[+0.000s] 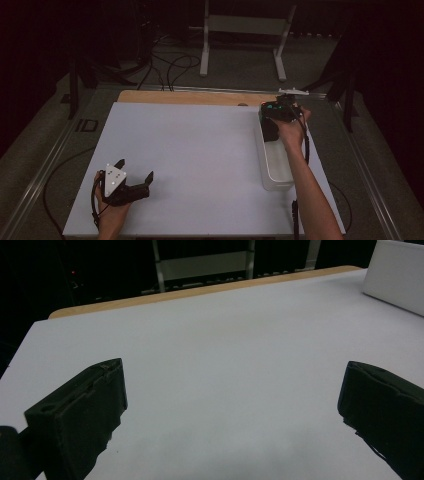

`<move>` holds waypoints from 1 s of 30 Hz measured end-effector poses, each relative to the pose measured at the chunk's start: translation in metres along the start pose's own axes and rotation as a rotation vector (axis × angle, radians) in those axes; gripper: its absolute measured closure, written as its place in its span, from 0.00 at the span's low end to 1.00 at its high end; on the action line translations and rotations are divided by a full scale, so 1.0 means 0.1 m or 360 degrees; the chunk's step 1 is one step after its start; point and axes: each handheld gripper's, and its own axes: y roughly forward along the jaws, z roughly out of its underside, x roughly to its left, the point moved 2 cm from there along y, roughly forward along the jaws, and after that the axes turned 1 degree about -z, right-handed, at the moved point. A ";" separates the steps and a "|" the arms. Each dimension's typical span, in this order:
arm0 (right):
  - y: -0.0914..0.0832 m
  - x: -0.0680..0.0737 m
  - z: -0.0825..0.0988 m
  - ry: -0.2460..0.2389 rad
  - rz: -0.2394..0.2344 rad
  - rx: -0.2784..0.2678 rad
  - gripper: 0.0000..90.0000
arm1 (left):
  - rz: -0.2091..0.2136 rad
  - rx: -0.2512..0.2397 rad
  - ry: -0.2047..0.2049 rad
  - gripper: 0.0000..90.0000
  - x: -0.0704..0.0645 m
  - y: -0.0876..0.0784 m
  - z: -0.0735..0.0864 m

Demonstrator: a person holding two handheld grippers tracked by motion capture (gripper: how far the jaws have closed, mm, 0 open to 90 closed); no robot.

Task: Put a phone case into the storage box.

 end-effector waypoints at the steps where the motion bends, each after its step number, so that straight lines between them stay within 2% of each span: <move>1: 0.00 0.00 0.00 0.0000 -0.0002 0.0000 0.14 | 0.0000 0.0002 0.0001 0.00 0.00 0.00 0.00; 6: 0.01 0.00 0.00 0.0006 -0.0013 -0.0006 0.13 | -0.0003 0.0001 0.0001 0.00 0.01 0.00 0.00; 8: 0.01 0.00 0.00 0.0023 -0.0019 -0.0010 0.12 | -0.0005 0.0000 0.0000 0.00 0.01 0.00 0.00; 9: 0.01 -0.01 0.00 0.0069 -0.0036 -0.0026 0.10 | -0.0008 -0.0001 -0.0001 0.00 0.01 -0.01 0.00; 11: 0.01 -0.01 0.00 0.0080 -0.0035 -0.0028 0.09 | -0.0009 0.0000 -0.0002 0.00 0.01 -0.01 0.00; 18: -0.03 -0.03 -0.02 0.0093 -0.0040 -0.0076 0.09 | -0.0007 -0.0002 -0.0005 0.00 0.01 -0.01 0.00; 25: -0.08 -0.03 -0.03 0.0079 -0.0056 -0.0085 0.09 | -0.0006 0.0000 0.0000 0.00 0.01 -0.01 0.00; 30: -0.15 0.01 -0.04 0.0016 -0.0123 -0.0086 0.09 | -0.0007 0.0001 0.0001 0.00 0.01 -0.01 0.00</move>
